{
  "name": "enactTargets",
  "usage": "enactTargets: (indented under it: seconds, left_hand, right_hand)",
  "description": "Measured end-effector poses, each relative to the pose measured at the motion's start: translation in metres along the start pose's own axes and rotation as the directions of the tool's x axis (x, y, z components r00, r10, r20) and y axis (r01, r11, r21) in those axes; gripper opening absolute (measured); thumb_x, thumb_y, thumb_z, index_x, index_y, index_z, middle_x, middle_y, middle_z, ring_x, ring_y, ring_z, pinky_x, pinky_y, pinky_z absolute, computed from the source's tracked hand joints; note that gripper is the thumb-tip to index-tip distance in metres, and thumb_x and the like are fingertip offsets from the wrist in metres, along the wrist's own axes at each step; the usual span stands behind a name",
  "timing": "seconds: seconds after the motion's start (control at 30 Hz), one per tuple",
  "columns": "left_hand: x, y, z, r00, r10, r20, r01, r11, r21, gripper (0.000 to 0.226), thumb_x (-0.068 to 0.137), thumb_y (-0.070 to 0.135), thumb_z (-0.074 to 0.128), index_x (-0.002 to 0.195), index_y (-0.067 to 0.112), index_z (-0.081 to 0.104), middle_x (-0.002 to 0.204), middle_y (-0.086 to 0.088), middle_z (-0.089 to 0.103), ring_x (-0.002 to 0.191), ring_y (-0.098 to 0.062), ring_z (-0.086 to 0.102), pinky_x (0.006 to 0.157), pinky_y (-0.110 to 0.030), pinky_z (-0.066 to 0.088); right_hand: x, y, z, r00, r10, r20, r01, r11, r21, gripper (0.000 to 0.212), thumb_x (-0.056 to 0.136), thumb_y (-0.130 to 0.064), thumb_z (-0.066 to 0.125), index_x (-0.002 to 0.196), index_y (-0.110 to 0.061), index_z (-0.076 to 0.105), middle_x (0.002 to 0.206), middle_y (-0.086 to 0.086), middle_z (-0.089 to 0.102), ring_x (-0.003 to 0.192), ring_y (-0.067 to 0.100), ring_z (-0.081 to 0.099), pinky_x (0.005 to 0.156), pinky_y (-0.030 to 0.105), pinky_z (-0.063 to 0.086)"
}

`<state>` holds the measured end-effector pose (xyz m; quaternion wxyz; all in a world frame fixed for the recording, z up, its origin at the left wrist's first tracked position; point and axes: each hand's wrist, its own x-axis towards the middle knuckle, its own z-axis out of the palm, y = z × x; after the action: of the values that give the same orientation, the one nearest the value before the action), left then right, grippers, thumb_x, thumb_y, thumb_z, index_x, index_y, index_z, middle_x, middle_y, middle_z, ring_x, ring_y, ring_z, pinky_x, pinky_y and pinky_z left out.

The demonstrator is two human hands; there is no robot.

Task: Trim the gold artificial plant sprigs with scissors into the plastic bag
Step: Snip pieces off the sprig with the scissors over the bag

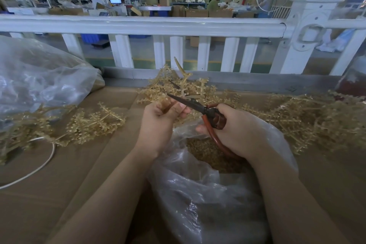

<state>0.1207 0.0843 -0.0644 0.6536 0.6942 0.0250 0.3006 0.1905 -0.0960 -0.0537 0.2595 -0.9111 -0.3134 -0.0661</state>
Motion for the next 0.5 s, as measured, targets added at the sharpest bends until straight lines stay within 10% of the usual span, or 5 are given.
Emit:
enactTargets:
  seconds: [0.5]
  left_hand:
    - [0.0020,-0.0033,-0.0013,0.989,-0.123,0.076,0.136,0.969,-0.207,0.023,0.094,0.000,0.057,0.075,0.006,0.067,0.070,-0.004,0.066,0.068,-0.014,0.060,0.077,-0.027,0.051]
  right_hand:
    - [0.0042,0.0018,0.0036,1.000,-0.018,-0.007,0.018,0.998,-0.052,0.071,0.062,-0.098,0.036,0.083,-0.034,0.060,0.071,-0.014,0.063,0.065,-0.001,0.056,0.055,0.019,0.038]
